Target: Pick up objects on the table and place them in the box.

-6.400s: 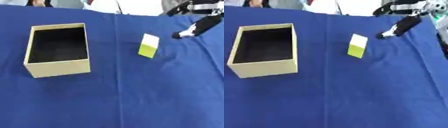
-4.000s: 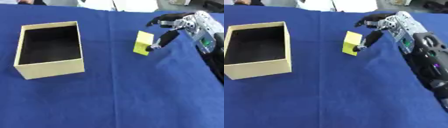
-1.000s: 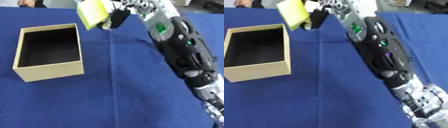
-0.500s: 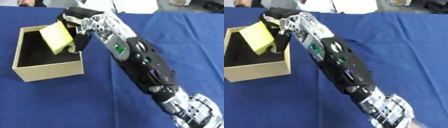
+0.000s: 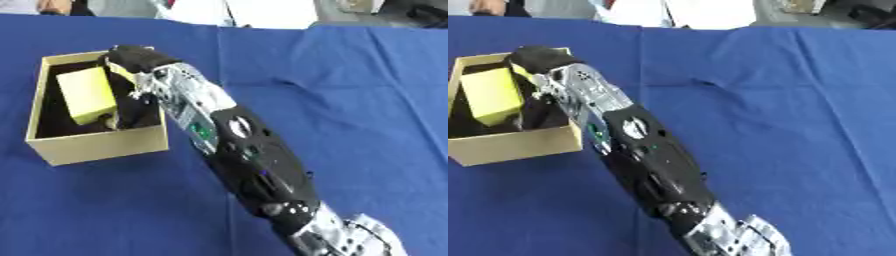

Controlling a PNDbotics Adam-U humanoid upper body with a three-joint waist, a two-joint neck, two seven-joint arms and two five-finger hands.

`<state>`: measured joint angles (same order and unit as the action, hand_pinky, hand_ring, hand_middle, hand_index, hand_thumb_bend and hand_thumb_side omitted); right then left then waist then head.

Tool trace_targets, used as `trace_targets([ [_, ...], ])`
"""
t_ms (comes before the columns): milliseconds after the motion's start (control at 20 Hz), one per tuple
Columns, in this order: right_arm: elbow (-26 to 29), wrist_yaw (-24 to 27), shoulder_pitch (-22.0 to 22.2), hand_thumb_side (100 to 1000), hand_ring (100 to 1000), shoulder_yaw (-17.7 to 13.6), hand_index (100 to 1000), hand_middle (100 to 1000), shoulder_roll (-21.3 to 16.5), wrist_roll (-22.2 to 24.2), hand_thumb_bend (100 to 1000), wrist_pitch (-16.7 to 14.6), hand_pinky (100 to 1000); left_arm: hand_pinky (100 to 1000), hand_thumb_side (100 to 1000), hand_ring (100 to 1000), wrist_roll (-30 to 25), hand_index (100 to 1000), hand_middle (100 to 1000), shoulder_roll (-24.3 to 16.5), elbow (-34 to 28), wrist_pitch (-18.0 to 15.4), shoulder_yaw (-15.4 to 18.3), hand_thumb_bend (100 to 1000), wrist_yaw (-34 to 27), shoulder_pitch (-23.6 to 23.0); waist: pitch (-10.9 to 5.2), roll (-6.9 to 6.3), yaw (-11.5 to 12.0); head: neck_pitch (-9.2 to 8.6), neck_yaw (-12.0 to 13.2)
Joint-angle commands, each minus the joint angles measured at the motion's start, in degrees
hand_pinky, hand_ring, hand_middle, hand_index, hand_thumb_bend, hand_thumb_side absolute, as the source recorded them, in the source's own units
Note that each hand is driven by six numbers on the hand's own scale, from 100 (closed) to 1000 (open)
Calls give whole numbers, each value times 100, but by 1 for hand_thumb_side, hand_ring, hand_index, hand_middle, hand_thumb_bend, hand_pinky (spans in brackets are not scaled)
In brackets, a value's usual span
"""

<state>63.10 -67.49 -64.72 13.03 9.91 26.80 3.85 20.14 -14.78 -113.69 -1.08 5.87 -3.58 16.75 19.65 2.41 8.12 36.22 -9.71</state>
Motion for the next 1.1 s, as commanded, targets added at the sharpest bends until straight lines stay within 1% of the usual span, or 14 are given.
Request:
trace_targets([
  [50, 22, -203, -46, 292, 865, -71, 682, 527, 168, -129, 100, 25, 819, 886, 890, 815, -25, 605, 685, -45, -90, -12, 2, 151, 0, 70, -88, -47, 21, -45, -7],
  [200, 46, -281, 0, 307, 863, -109, 681, 522, 251, -192, 100, 65, 817, 886, 890, 815, -30, 605, 685, -41, -90, -9, 1, 149, 2, 70, -78, -40, 28, -47, -12],
  [300, 79, -308, 29, 345, 864, -139, 701, 528, 287, -222, 100, 99, 817, 886, 890, 816, -34, 605, 685, -41, -90, -10, 1, 150, 5, 71, -74, -37, 31, -50, -13],
  [350, 99, -317, 40, 360, 872, -147, 766, 555, 298, -222, 100, 109, 824, 886, 890, 816, -36, 604, 684, -40, -90, -10, 1, 150, 5, 70, -72, -35, 32, -50, -13],
  [400, 118, -331, 44, 415, 888, -146, 836, 591, 303, -193, 100, 102, 833, 886, 890, 816, -36, 604, 684, -39, -90, -11, 2, 150, 5, 69, -72, -33, 32, -51, -14],
  [450, 140, -349, 43, 467, 901, -142, 884, 631, 304, -150, 100, 79, 840, 886, 891, 816, -36, 604, 685, -38, -90, -11, 2, 151, 4, 68, -71, -31, 32, -49, -13],
  [500, 167, -369, 43, 499, 916, -141, 922, 665, 305, -110, 100, 55, 852, 886, 891, 816, -36, 604, 685, -37, -90, -10, 2, 151, 2, 68, -71, -30, 32, -49, -12],
  [550, 197, -397, 42, 494, 934, -140, 943, 699, 306, -68, 100, 30, 870, 886, 891, 816, -36, 605, 684, -36, -90, -9, 1, 152, 0, 69, -71, -29, 31, -50, -11],
  [650, 265, -484, 38, 491, 952, -146, 955, 737, 306, 8, 100, -8, 890, 886, 891, 816, -37, 604, 684, -33, -90, -9, -2, 151, -4, 69, -71, -32, 29, -51, -16],
  [850, 409, -608, 40, 467, 960, -193, 953, 747, 297, 117, 100, -44, 898, 886, 891, 816, -37, 604, 684, -34, -90, -7, 0, 149, -7, 65, -74, -40, 19, -46, -18],
  [900, 455, -617, 43, 471, 959, -209, 952, 744, 294, 133, 100, -44, 897, 886, 891, 816, -39, 604, 684, -34, -90, -6, -1, 149, -7, 65, -76, -43, 13, -44, -19],
  [1100, 691, -614, 47, 441, 958, -262, 953, 742, 268, 164, 100, -28, 896, 886, 890, 816, -38, 603, 683, -35, -90, -5, 0, 149, -9, 61, -87, -52, -3, -35, -20],
])
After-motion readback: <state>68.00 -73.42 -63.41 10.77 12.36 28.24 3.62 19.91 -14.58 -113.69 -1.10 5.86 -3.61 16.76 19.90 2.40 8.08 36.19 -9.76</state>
